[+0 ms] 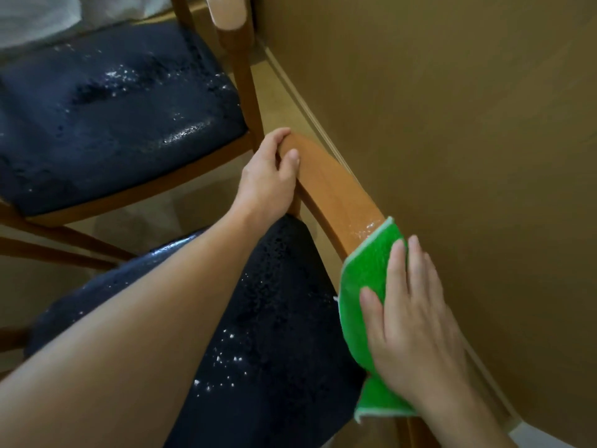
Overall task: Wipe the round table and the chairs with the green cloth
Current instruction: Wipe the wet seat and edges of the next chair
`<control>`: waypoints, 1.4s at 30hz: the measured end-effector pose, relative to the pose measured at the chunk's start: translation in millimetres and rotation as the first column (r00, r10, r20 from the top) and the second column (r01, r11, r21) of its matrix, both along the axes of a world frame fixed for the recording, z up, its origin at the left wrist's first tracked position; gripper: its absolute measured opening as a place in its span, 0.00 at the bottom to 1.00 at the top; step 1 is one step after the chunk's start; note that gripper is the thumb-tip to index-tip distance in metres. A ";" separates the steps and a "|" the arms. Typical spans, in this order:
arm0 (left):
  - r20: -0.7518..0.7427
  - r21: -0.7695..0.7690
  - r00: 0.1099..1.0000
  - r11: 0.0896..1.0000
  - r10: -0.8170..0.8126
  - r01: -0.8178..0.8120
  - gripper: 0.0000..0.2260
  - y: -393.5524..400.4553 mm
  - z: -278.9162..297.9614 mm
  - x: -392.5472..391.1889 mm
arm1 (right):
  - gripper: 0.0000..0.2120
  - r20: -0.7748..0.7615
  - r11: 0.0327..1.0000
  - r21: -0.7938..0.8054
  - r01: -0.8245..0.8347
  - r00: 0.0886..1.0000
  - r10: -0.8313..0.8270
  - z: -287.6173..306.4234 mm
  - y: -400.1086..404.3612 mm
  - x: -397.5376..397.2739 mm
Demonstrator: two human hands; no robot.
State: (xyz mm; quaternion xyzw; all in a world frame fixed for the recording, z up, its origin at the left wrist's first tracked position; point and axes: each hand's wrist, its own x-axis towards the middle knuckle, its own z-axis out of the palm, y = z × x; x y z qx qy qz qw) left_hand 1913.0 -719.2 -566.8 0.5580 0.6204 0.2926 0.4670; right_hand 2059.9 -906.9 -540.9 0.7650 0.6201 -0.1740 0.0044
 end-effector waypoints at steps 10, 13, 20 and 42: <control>0.218 -0.111 0.969 0.990 0.115 -0.093 0.16 15.5 3.3 -11.0 | 0.24 -0.032 0.973 0.209 -0.100 0.994 0.109 -10.8 160.8 -31.0; 0.263 -0.136 0.956 0.986 0.127 -0.094 0.16 13.1 3.4 -7.6 | 0.31 -0.040 0.986 0.141 -0.093 0.994 0.100 -6.3 107.4 -10.5; 0.282 -0.157 0.957 0.987 0.069 -0.025 0.16 14.2 3.7 -15.4 | 0.33 0.129 0.988 -0.105 -0.116 0.983 0.129 5.4 -13.8 -4.4; 0.214 -0.103 0.977 0.994 0.003 0.019 0.13 20.4 4.6 -16.6 | 0.33 0.176 0.998 -0.011 -0.066 0.982 0.067 0.1 13.7 -14.9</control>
